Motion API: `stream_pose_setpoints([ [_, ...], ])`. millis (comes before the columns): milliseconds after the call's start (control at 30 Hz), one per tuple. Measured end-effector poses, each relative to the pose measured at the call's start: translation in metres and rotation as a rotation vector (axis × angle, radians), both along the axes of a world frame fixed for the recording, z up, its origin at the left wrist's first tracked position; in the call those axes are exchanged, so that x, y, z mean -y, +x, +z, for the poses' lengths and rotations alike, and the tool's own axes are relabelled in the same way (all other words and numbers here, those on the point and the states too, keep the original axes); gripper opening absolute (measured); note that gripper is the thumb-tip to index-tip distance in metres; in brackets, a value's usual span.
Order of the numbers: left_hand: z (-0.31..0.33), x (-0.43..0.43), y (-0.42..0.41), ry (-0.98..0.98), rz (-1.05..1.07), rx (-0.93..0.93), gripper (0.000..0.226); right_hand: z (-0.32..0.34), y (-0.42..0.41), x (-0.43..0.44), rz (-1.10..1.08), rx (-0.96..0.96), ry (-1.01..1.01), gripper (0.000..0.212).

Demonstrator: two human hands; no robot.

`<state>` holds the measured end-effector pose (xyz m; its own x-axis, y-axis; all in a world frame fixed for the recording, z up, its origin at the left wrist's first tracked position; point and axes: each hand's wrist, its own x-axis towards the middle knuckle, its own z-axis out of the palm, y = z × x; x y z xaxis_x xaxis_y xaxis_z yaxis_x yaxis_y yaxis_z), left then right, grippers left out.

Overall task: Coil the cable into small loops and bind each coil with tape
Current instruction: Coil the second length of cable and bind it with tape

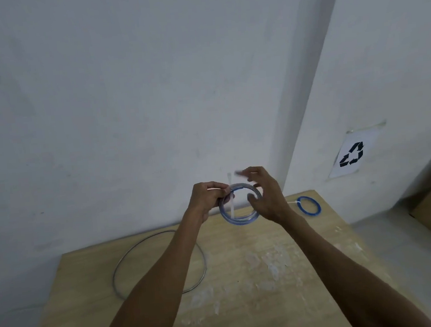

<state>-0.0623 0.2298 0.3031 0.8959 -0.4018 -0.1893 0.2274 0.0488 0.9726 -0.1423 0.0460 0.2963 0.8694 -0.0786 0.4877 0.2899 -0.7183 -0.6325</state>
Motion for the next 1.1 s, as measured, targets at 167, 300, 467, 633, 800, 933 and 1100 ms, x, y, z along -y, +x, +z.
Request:
stream_pose_setpoints([
  [167, 0.009, -0.001, 0.004, -0.002, -0.015, -0.002, 0.041, -0.014, 0.000, -0.010, 0.076, 0.057, -0.371, 0.020],
  [300, 0.007, -0.001, 0.005, 0.002, -0.039, -0.016, 0.039, -0.009, 0.001, -0.017, 0.016, 0.166, -0.102, 0.015],
  [467, 0.007, 0.003, -0.001, 0.014, -0.059, 0.018, 0.037, 0.009, 0.003, -0.021, -0.032, -0.069, 0.224, 0.014],
  [633, 0.001, 0.007, -0.002, 0.038, -0.100, 0.130, 0.040, 0.018, 0.011, -0.017, -0.070, -0.261, 0.486, 0.016],
  [800, 0.003, 0.007, -0.006, 0.021, -0.114, 0.218, 0.045, 0.023, 0.015, -0.015, -0.122, -0.306, 0.512, 0.012],
  [933, 0.001, 0.007, -0.005, -0.008, -0.108, 0.211, 0.053, 0.026, 0.015, -0.015, -0.134, -0.310, 0.529, 0.013],
  [1100, -0.001, 0.006, -0.004, -0.022, -0.100, 0.225, 0.051, 0.025, 0.016, -0.015, -0.137, -0.323, 0.572, 0.014],
])
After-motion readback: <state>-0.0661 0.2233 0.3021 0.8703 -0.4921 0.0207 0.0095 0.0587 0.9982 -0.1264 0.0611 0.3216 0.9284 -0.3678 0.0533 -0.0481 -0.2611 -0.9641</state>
